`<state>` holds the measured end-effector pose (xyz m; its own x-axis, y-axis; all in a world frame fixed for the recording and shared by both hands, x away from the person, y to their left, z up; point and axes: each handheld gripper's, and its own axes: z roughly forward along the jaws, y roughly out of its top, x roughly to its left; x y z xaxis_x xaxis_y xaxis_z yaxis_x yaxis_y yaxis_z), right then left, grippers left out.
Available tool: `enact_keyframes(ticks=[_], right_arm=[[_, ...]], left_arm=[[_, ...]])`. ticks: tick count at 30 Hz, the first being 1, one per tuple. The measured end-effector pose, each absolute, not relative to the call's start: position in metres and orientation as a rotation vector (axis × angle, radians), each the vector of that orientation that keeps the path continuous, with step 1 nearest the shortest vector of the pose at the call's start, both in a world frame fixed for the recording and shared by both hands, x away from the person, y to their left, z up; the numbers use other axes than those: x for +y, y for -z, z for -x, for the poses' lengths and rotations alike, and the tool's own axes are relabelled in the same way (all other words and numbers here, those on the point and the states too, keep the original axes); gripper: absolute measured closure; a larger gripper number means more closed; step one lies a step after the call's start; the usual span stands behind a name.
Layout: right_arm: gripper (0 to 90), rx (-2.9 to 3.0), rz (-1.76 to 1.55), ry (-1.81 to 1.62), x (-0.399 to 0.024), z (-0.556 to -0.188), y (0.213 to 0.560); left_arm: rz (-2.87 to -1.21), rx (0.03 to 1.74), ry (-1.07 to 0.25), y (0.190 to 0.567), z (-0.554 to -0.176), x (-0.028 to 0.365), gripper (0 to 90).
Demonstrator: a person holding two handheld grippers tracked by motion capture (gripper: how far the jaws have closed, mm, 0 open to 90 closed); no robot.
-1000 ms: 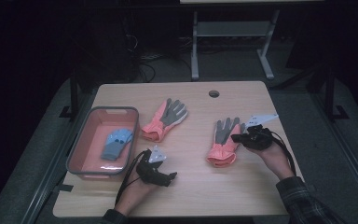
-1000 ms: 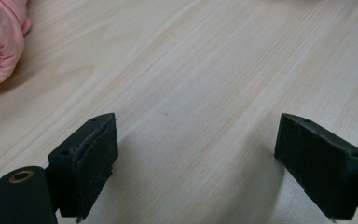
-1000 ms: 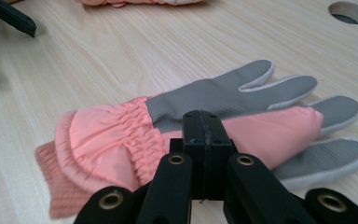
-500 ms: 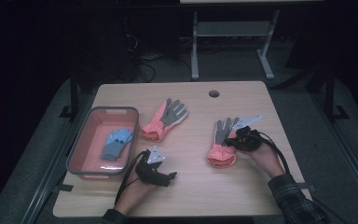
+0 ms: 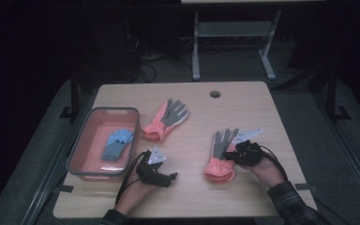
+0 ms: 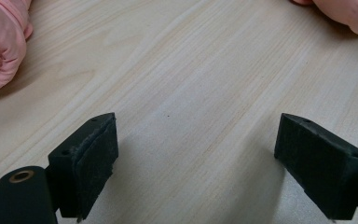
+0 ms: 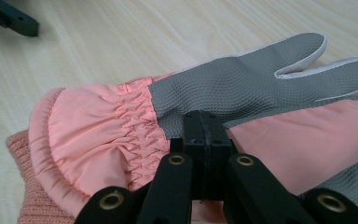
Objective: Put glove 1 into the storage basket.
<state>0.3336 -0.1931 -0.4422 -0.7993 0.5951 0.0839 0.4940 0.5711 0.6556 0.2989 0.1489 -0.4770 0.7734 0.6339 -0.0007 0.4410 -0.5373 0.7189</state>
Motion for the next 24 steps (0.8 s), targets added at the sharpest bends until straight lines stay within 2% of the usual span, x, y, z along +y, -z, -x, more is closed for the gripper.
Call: enact_keyframes(ticks=[6,11,16,24], right_arm=[[90.0,2.667,-0.905,-1.051,-0.186,-0.315,0.441],[90.0,2.629,-0.896,-1.101,-0.190,-0.313,0.432],[90.0,2.511,-0.943,-1.142,-0.210,-0.335,0.413],[90.0,2.467,-1.008,-1.123,-0.222,-0.365,0.421]], left_arm=[[-2.225,0.796,-0.337,0.477,-0.299,0.149,12.7],[-2.218,0.794,-0.338,0.477,-0.300,0.149,12.7],[-2.231,0.788,-0.340,0.477,-0.300,0.149,12.7],[-2.228,0.792,-0.337,0.477,-0.300,0.149,12.7]])
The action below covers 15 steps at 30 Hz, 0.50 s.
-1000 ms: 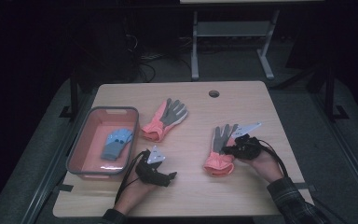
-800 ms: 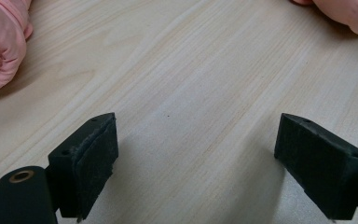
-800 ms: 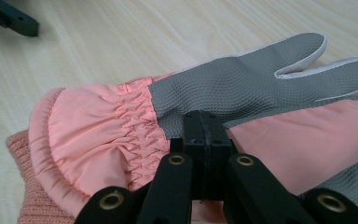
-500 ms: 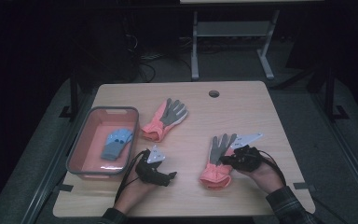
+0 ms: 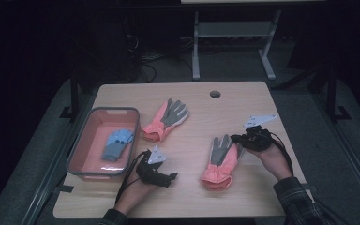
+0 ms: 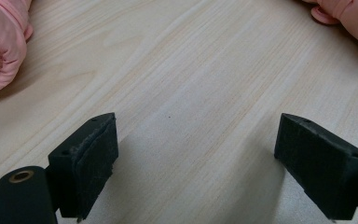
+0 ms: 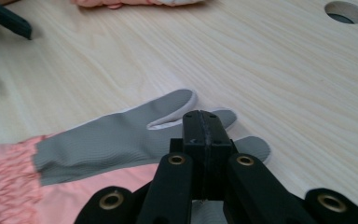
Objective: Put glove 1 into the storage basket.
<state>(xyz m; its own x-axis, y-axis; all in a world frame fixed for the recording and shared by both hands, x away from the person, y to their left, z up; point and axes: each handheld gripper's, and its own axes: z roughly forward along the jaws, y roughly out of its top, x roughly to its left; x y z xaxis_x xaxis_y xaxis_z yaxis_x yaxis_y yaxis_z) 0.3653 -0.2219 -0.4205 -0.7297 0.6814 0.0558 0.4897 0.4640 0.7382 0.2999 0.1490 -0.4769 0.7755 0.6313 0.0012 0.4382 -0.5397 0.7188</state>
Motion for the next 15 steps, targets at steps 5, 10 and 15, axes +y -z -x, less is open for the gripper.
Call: enact_keyframes(ticks=[5,10,15], right_arm=[[84.6,2.399,-1.056,-1.129,-0.240,-0.366,0.422],[58.9,2.343,-1.134,-1.107,-0.255,-0.367,0.427],[37.4,2.292,-1.240,-1.053,-0.282,-0.371,0.445]], left_arm=[[-2.229,0.791,-0.338,0.477,-0.300,0.149,12.7],[-2.229,0.791,-0.338,0.477,-0.300,0.149,12.7],[-2.228,0.791,-0.337,0.477,-0.300,0.149,12.7]])
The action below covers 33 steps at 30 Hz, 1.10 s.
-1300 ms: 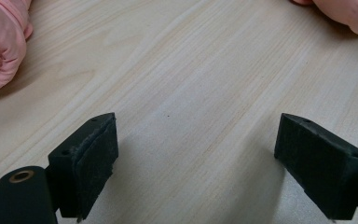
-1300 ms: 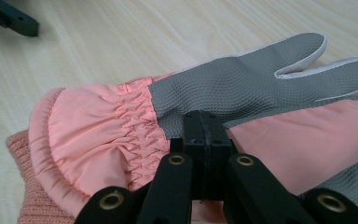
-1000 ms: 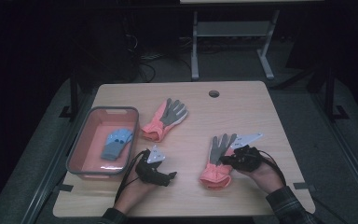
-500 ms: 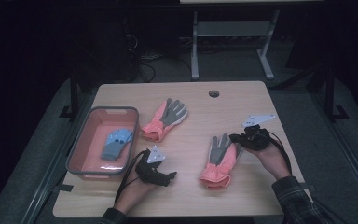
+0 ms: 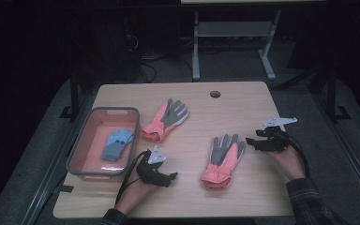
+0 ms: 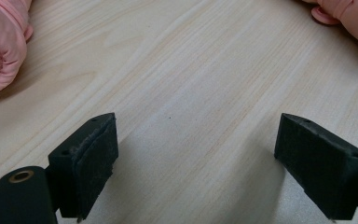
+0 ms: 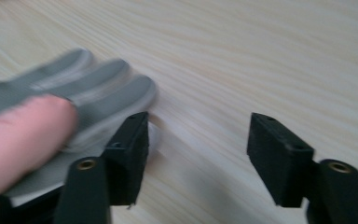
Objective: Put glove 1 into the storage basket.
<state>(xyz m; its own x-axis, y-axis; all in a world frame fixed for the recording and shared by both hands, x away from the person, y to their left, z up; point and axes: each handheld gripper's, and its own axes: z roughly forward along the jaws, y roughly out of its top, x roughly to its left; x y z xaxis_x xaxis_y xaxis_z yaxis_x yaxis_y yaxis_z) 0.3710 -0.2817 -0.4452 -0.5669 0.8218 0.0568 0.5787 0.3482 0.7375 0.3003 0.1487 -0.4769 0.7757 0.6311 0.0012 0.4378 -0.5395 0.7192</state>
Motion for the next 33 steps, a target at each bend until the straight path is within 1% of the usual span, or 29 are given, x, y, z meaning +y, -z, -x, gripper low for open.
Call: enact_keyframes(ticks=[7,10,12,14,18,19,20,21,23,25,26,28,29,31,32,33], right_arm=[[26.7,2.301,-1.305,-1.001,-0.294,-0.379,0.461],[24.4,2.302,-1.308,-0.977,-0.294,-0.382,0.467],[23.7,2.309,-1.299,-0.958,-0.294,-0.383,0.471],[20.9,2.324,-1.287,-0.934,-0.294,-0.385,0.476],[19.6,2.287,-1.265,-0.990,-0.296,-0.382,0.481],[15.4,2.264,-1.278,-0.997,-0.297,-0.381,0.483],[15.4,2.264,-1.278,-0.997,-0.297,-0.381,0.483],[15.0,2.265,-1.282,-0.993,-0.298,-0.381,0.483],[13.9,2.265,-1.284,-0.990,-0.297,-0.381,0.483],[13.6,2.266,-1.285,-0.990,-0.297,-0.381,0.483],[13.4,2.264,-1.286,-0.988,-0.297,-0.382,0.483],[13.4,2.263,-1.286,-0.989,-0.297,-0.382,0.483],[13.4,2.264,-1.286,-0.988,-0.298,-0.382,0.483],[13.4,2.263,-1.288,-0.988,-0.297,-0.382,0.483],[13.4,2.263,-1.288,-0.988,-0.297,-0.382,0.483],[13.4,2.263,-1.288,-0.988,-0.297,-0.382,0.483]], left_arm=[[-2.226,0.802,-0.333,0.477,-0.301,0.148,12.7],[-2.230,0.818,-0.324,0.475,-0.302,0.145,13.1],[-2.241,0.830,-0.295,0.472,-0.305,0.143,13.4],[-2.252,0.821,-0.324,0.469,-0.306,0.141,13.7],[-2.258,0.845,-0.351,0.462,-0.313,0.137,14.6],[-2.246,0.858,-0.352,0.457,-0.318,0.135,15.7],[-2.246,0.858,-0.352,0.457,-0.318,0.135,19.0],[-2.239,0.860,-0.351,0.453,-0.320,0.134,19.0],[-2.231,0.869,-0.363,0.447,-0.326,0.132,23.7],[-2.229,0.857,-0.383,0.439,-0.332,0.129,25.1],[-2.227,0.862,-0.393,0.434,-0.336,0.127,29.3],[-2.218,0.867,-0.396,0.430,-0.341,0.125,30.6],[-2.207,0.875,-0.395,0.429,-0.344,0.125,37.8],[-2.187,0.893,-0.397,0.425,-0.351,0.123,43.3],[-2.180,0.907,-0.408,0.422,-0.357,0.123,43.3],[-2.171,0.919,-0.408,0.420,-0.362,0.122,49.1]])
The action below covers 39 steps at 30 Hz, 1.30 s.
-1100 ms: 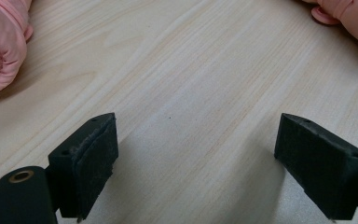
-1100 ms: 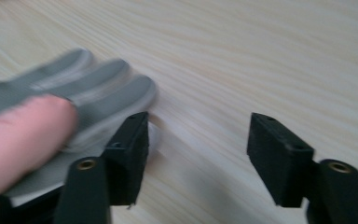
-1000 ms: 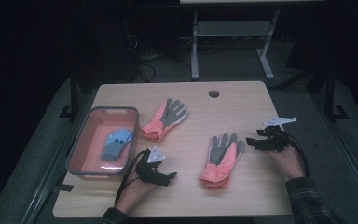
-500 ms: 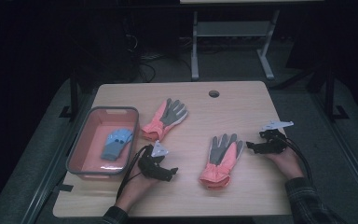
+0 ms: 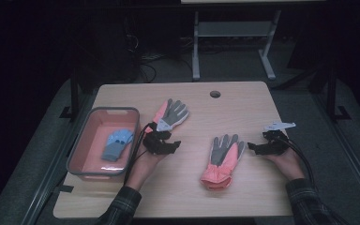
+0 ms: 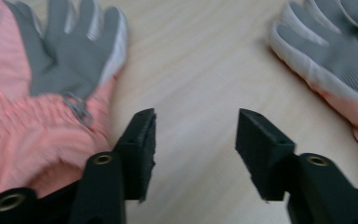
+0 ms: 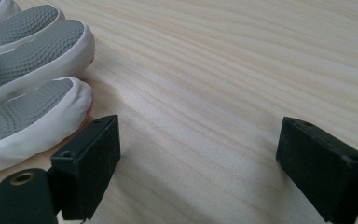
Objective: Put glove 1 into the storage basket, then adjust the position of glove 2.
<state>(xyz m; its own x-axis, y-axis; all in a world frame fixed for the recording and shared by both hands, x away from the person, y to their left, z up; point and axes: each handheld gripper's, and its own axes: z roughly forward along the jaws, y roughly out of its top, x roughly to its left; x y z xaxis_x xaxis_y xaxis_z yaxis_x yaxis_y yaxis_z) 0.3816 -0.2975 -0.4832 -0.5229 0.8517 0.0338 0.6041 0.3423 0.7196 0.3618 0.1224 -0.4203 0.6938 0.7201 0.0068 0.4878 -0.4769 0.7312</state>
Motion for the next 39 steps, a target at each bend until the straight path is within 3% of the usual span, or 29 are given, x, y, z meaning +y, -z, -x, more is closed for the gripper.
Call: enact_keyframes(ticks=[3,9,24,39], right_arm=[[13.3,2.263,-1.288,-0.988,-0.297,-0.382,0.483],[13.3,2.263,-1.287,-0.988,-0.297,-0.382,0.483],[13.3,2.265,-1.292,-0.986,-0.297,-0.381,0.483],[13.3,2.265,-1.292,-0.986,-0.297,-0.382,0.483]], left_arm=[[-2.158,0.957,-0.417,0.415,-0.379,0.122,54.7],[-2.160,1.035,-0.466,0.408,-0.410,0.122,89.5],[-2.219,1.152,-0.533,0.427,-0.465,0.124,89.6],[-2.274,1.094,-0.394,0.438,-0.446,0.112,89.8]])
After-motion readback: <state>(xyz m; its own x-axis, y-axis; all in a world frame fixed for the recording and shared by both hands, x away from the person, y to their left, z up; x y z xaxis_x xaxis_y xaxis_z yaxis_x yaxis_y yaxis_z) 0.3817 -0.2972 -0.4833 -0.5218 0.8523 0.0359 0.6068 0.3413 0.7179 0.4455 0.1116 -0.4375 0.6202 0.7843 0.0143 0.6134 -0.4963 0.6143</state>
